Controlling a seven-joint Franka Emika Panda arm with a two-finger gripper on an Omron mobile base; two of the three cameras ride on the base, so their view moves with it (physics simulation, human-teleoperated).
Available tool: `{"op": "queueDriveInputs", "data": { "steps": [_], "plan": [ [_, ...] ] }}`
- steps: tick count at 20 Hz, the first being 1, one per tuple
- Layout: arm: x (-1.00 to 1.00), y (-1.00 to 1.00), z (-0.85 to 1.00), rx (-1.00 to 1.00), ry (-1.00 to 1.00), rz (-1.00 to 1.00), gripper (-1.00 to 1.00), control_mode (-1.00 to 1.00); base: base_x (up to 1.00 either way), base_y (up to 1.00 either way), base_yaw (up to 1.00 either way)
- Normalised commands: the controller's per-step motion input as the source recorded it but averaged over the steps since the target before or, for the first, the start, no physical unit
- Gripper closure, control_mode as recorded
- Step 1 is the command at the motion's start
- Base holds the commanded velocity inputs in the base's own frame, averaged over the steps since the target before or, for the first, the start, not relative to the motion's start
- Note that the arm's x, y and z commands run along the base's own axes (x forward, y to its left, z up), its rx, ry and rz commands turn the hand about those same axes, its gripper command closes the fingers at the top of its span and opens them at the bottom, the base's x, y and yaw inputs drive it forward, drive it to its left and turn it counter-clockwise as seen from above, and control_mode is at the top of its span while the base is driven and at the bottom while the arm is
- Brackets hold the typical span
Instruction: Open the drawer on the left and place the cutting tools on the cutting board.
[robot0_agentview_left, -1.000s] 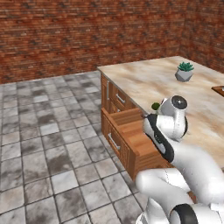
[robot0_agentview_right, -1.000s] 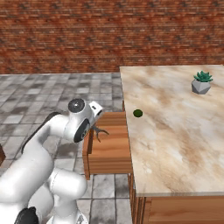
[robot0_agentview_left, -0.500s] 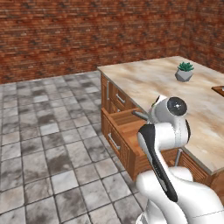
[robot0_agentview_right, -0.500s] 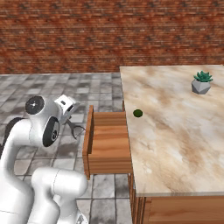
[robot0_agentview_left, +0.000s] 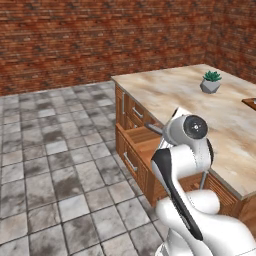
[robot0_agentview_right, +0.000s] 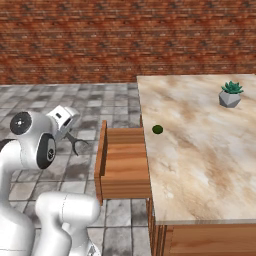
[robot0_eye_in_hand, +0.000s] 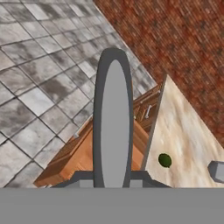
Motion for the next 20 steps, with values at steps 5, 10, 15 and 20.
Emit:
{"op": "queueDriveInputs", "data": {
  "steps": [5,10,15,20],
  "plan": [
    [-0.15,0.00,-0.04,-0.02,0.00,0.01,1.00,1.00,-0.31,-0.07,0.02],
    [0.00,0.00,0.00,0.00,0.00,0.00,1.00,1.00,-1.00,-0.54,0.08],
    [0.00,0.00,0.00,0.00,0.00,0.00,1.00,1.00,-0.88,-0.76,0.04],
    [0.00,0.00,0.00,0.00,0.00,0.00,1.00,1.00,0.02,-0.98,0.00]
  ]
}}
